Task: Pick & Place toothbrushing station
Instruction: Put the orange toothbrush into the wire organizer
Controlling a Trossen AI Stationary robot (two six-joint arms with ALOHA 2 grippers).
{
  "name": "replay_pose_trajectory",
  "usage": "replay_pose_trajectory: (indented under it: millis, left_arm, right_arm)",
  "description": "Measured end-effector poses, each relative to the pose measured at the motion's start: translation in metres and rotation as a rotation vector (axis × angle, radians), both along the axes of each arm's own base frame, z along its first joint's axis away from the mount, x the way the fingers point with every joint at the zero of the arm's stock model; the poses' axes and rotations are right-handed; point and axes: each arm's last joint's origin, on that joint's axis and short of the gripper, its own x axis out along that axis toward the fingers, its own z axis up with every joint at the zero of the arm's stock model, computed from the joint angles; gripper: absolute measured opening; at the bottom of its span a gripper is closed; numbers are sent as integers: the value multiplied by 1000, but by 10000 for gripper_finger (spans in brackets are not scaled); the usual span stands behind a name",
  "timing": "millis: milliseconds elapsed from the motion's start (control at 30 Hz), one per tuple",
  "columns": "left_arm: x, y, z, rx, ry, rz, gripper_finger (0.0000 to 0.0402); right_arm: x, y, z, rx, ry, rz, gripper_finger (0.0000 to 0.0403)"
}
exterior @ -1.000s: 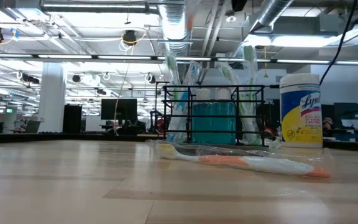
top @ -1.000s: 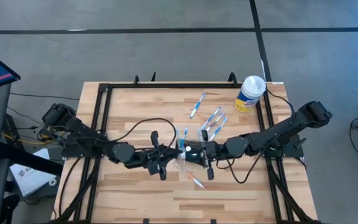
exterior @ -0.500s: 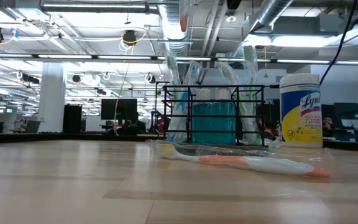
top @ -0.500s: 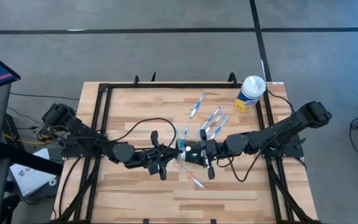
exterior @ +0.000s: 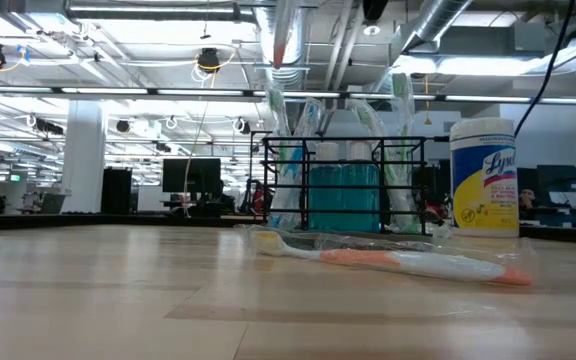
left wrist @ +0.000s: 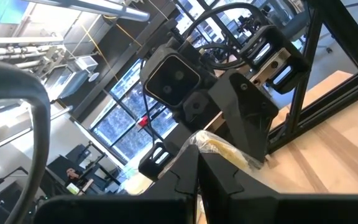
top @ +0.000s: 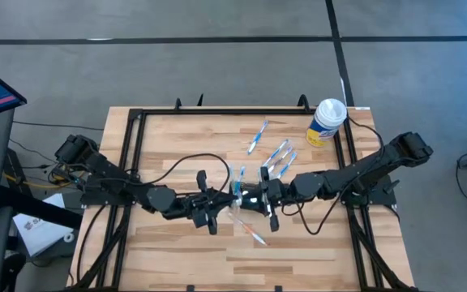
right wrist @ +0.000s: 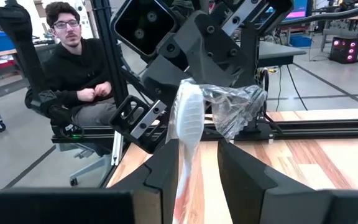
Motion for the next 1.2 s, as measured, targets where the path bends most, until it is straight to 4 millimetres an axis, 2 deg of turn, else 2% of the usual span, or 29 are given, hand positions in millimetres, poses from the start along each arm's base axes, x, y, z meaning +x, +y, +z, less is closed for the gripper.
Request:
replay_pose_trajectory:
  millis: [433, 700, 933, 1067, 1200]
  left_arm:
    - [0, 0, 0, -1, 0, -1, 0]
    - [0, 0, 0, -3, 0, -4, 0]
    - [0, 0, 0, -7, -1, -4, 0]
    - [0, 0, 0, -26, -2, -3, 0]
    - [0, 0, -1, -25, 2, -10, 0]
  right_arm:
    - [0, 2, 2, 8, -16, 44, 103]
    - [16, 6, -20, 7, -9, 49, 103]
    - [13, 5, -10, 19, -50, 59, 100]
    - [11, 6, -9, 12, -48, 75, 80]
    - [11, 6, -10, -29, -46, 76, 29]
